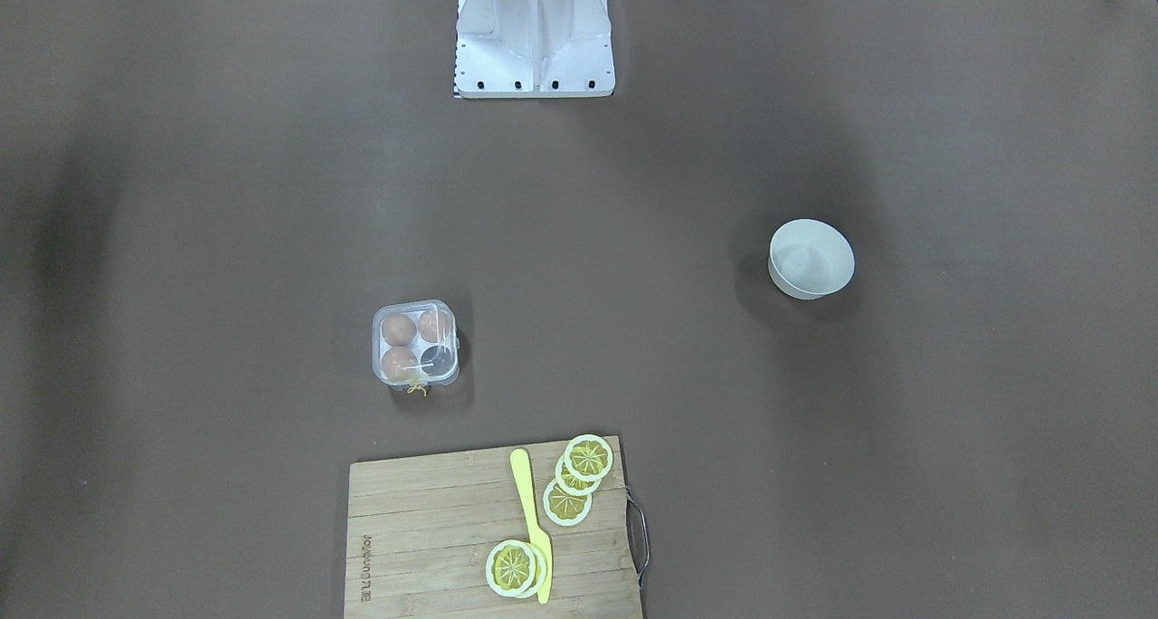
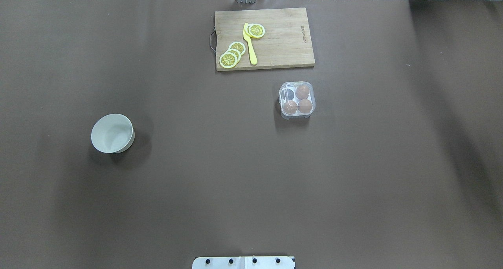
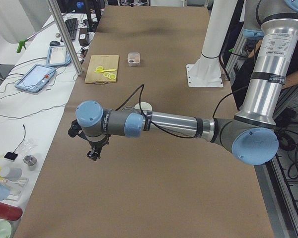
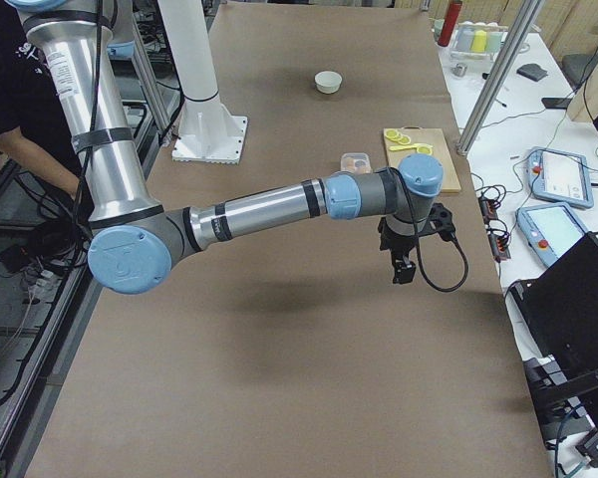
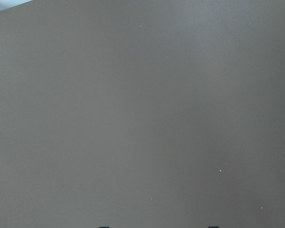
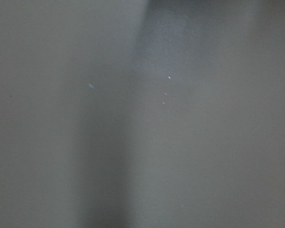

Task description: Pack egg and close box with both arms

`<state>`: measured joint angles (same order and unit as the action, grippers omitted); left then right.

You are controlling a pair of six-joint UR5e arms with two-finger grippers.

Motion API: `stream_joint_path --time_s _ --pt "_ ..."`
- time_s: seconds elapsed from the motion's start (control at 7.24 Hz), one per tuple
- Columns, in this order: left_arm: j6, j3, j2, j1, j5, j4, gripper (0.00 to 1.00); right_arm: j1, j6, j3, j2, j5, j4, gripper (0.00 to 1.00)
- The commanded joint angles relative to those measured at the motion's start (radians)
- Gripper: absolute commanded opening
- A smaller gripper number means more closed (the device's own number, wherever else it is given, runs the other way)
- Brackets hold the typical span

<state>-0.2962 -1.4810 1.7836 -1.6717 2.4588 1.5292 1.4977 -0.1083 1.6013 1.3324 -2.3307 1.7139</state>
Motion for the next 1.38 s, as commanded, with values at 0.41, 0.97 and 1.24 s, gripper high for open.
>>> stream_joint_path --time_s 0.41,0.97,1.24 --pt "-0.138 0.198 0.072 -0.065 -0.081 -0.031 0.75 0.160 -0.045 -0.014 0.115 -0.079 0.015 1.00" --pt "0.089 0.246 0.114 -0.065 -0.078 -0.029 0.83 0.190 -0.068 -0.003 0.149 -0.061 0.012 1.00" --pt "0.080 0.234 0.106 -0.065 -0.073 -0.027 0.86 0.190 -0.076 0.003 0.137 -0.039 0.004 1.00"
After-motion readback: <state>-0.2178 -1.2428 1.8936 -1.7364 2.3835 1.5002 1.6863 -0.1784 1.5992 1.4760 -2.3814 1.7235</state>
